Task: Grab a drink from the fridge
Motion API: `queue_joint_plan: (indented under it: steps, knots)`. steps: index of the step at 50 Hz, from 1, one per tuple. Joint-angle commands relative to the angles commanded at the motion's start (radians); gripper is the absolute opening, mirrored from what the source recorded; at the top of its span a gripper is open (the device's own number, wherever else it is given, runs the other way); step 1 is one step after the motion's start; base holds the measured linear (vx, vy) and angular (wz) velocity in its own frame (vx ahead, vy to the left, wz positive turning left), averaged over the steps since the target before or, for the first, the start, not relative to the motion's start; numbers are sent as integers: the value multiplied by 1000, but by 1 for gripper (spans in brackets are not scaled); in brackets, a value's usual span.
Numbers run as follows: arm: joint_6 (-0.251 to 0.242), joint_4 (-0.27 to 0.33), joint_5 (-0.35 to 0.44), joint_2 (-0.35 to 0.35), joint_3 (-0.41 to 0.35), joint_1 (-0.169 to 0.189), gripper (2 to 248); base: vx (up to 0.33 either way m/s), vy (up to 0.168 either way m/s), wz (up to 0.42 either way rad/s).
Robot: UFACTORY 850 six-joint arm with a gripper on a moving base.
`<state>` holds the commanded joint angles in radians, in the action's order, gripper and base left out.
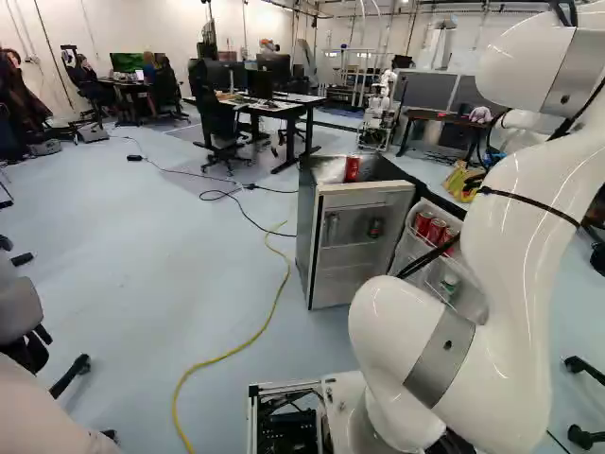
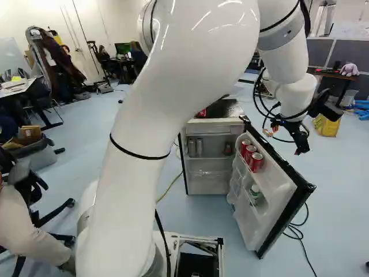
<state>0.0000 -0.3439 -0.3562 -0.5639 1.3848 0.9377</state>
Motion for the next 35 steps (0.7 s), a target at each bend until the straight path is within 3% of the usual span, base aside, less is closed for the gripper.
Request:
queue_joint_plan:
  steps: [35]
  knots:
    - [0,-30,-200,-7,10,5,247,0,0,0]
